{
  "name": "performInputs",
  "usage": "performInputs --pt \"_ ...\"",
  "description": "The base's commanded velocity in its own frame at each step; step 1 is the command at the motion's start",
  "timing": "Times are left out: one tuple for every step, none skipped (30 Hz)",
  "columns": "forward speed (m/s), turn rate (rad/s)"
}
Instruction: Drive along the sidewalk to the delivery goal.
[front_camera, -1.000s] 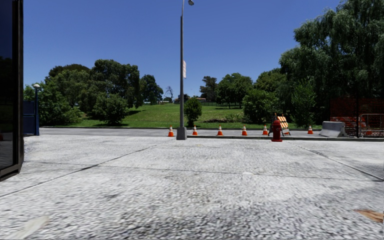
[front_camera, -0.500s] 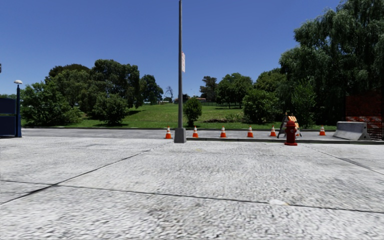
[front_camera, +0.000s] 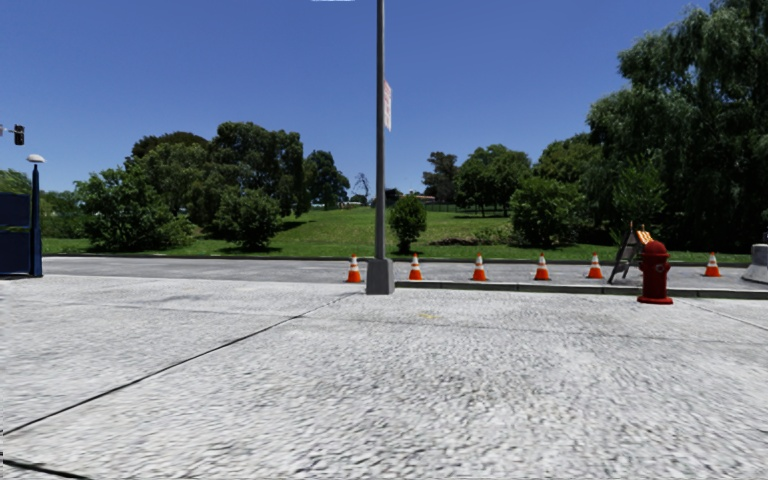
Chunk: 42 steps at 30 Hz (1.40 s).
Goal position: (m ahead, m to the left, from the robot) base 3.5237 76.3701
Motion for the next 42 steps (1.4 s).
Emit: performInputs --pt "2.00 0.85" --pt "2.00 0.85" --pt "2.00 0.85" --pt "2.00 0.85" --pt "2.00 0.85" --pt "2.00 0.85" --pt "2.00 0.85" --pt "2.00 0.85" --pt "2.00 0.85" --pt "2.00 0.85" --pt "2.00 0.85" --pt "2.00 0.85" --pt "2.00 0.85" --pt "2.00 0.86" --pt "2.00 0.86" --pt "2.00 0.85" --pt "2.00 0.85" --pt "2.00 0.84" --pt "2.00 0.84" --pt "2.00 0.84" --pt "2.00 0.84" --pt "2.00 0.84" --pt "2.00 0.84" --pt "2.00 0.81" --pt "2.00 0.75" --pt "2.00 0.70" --pt "2.00 0.70" --pt "2.00 0.68" --pt "2.00 0.59" --pt "2.00 0.10" --pt "2.00 0.01" --pt "2.00 0.01" --pt "2.00 0.00" --pt "2.00 0.00" --pt "2.00 0.00" --pt "2.00 0.00" --pt "2.00 0.00" --pt "2.00 0.00" --pt "2.00 0.00" --pt "2.00 -0.44" --pt "2.00 -0.50" --pt "2.00 -0.51"
